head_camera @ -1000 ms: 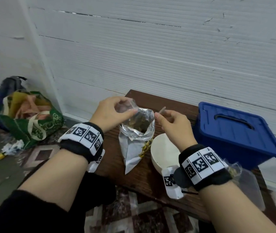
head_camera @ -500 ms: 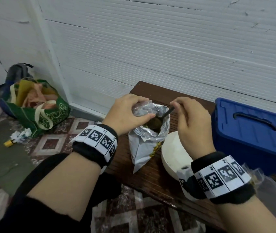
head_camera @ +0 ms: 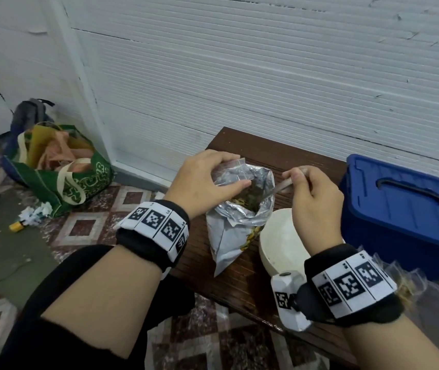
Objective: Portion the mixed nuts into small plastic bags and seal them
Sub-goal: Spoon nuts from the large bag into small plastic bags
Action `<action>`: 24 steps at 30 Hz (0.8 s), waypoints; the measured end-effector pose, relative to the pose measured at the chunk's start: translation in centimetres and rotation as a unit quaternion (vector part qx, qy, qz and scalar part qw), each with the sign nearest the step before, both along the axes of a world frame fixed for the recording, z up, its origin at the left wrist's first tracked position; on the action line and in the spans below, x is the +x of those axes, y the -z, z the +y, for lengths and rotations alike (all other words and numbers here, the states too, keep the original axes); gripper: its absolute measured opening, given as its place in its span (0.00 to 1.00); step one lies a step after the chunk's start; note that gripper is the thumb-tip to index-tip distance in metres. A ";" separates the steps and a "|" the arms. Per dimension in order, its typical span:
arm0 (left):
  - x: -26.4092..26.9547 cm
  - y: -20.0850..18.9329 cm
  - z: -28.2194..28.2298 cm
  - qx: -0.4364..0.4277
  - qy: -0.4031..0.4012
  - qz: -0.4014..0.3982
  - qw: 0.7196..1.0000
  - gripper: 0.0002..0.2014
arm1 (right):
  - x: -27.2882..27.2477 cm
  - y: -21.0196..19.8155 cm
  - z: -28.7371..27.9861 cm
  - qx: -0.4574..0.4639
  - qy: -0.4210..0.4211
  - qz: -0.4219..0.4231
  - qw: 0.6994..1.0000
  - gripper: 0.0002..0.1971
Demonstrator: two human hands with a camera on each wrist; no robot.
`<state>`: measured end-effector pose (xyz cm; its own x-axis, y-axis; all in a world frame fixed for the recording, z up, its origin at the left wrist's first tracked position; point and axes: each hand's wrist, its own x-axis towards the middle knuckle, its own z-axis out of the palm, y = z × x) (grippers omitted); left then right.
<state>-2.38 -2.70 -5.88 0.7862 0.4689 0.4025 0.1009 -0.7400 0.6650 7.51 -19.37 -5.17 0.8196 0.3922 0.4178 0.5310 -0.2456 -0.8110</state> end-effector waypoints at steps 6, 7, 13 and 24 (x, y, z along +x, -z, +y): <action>-0.2 -0.3 -0.2 -0.009 0.003 0.002 1.000 0.27 | 0.1 0.2 0.3 0.005 0.032 0.074 0.997 0.12; -0.2 -0.4 -0.2 -0.014 0.003 0.003 1.000 0.27 | 0.2 0.1 0.3 0.011 0.040 0.083 0.996 0.12; -0.8 -1.6 0.4 -0.057 0.010 -0.006 0.998 0.26 | 1.7 -0.9 0.1 0.043 0.090 0.100 0.990 0.12; -1.7 -2.9 1.1 -0.056 0.037 0.098 0.993 0.28 | 4.3 -3.8 -0.8 0.078 0.137 0.126 0.979 0.13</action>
<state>-4.03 -1.60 -2.94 0.8782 0.4408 0.1858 0.1858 -0.6722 0.7167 11.83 -20.21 -1.35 0.9697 0.0907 0.2270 0.2416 -0.2134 -0.9466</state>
